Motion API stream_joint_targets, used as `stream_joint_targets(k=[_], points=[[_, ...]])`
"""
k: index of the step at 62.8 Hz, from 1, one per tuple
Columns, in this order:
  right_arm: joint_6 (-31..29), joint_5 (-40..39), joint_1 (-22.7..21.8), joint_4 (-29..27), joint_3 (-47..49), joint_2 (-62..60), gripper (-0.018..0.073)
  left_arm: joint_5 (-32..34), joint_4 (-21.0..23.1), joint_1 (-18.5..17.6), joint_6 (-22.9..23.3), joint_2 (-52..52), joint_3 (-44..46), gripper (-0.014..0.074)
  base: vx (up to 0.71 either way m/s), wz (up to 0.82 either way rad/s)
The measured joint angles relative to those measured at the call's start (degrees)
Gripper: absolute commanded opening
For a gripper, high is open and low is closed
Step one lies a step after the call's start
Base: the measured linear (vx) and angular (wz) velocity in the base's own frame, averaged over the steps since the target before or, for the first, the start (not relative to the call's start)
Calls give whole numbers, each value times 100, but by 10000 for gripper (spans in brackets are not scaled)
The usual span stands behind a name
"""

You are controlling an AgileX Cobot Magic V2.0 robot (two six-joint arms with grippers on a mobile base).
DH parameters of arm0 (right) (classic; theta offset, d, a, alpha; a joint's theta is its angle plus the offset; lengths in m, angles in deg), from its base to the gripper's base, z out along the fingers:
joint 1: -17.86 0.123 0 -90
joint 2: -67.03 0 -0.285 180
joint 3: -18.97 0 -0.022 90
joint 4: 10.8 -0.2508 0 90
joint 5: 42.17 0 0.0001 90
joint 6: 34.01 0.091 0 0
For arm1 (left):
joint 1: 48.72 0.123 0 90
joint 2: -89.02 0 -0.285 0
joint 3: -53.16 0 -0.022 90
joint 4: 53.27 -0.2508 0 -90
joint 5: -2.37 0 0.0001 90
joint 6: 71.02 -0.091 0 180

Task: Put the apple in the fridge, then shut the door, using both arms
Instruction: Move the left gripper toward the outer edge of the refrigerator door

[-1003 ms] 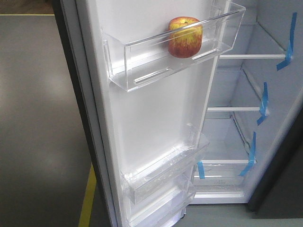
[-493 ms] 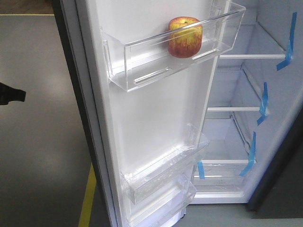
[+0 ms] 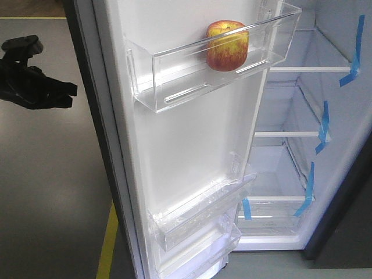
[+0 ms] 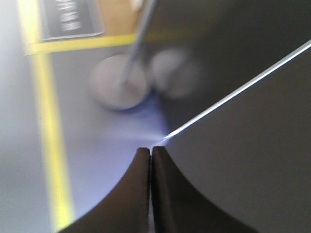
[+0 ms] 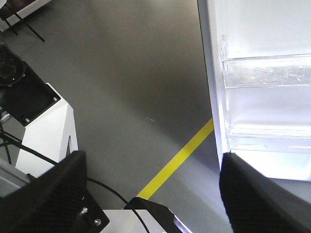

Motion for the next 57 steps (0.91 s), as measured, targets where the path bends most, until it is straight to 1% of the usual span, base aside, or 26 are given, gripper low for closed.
stream_joint_targets(k=[3, 7, 17, 28, 45, 49, 57], points=[[0, 0, 0, 0, 0, 0, 541, -16, 338, -20, -149, -170, 156, -6, 0, 0], [0, 0, 0, 0, 0, 0, 541, -31, 684, -65, -272, -360, 317, -6, 0, 0], [0, 0, 0, 0, 0, 0, 541, -85, 1217, -305, -356, -760, 691, -6, 0, 0], [0, 7, 0, -5, 0, 0, 541, -427, 1474, -519, -470, -914, 853, -6, 0, 0], [0, 13, 0, -10, 0, 0, 541, -1071, 1938, -527, -933, -908, 877, -6, 0, 0], [0, 13, 0, -15, 0, 0, 541, -1201, 1953, -546, -1016, -841, 870, -6, 0, 0], [0, 13, 0, -15, 0, 0, 541, -1149, 1966, -639, -1163, -494, 665, -6, 0, 0]])
